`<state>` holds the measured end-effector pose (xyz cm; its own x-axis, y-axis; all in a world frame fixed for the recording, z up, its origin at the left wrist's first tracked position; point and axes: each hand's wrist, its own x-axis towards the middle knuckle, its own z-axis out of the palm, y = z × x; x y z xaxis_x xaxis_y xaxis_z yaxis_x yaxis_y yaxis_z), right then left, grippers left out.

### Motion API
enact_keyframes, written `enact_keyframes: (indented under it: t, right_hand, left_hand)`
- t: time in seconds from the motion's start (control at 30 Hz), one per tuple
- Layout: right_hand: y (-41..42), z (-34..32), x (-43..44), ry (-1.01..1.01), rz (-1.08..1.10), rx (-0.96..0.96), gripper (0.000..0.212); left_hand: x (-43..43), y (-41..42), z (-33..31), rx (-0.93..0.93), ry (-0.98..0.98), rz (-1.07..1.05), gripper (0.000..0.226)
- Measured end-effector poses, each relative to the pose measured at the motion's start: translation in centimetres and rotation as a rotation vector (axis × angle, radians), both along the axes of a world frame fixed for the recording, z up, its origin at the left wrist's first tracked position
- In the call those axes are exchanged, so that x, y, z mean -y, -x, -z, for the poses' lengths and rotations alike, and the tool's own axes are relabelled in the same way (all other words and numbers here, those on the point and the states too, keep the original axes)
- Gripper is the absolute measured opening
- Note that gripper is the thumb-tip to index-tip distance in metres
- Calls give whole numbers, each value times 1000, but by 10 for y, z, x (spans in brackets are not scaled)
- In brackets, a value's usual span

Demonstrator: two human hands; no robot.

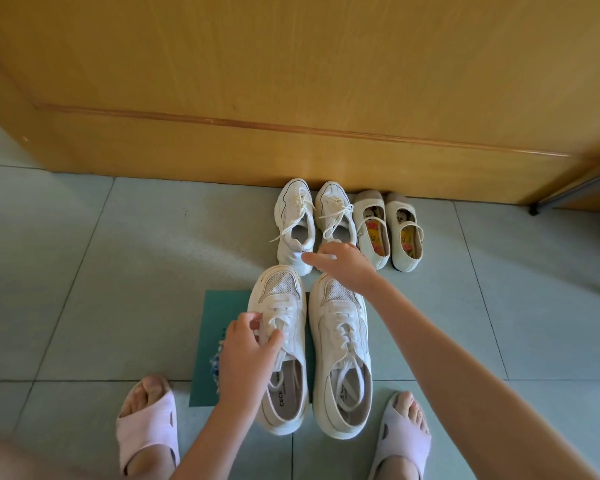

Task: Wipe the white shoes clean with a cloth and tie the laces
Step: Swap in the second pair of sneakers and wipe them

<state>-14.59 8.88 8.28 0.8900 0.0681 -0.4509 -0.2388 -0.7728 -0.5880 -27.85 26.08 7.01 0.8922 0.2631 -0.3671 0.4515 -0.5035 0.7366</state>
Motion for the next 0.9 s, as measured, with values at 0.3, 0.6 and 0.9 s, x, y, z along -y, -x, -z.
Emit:
enact_keyframes:
  t: [0.3, 0.6, 0.9]
  right_hand:
    - [8, -4, 7, -238, 183, 59, 62]
    - [82, 82, 88, -182, 719, -32, 55]
    - [148, 107, 94, -220, 805, -127, 30]
  left_hand:
    - [-5, -1, 4, -34, 21, 21, 40]
    - [-69, -14, 28, -147, -87, 33, 31]
    - [-80, -2, 36, -368, 24, 215, 52]
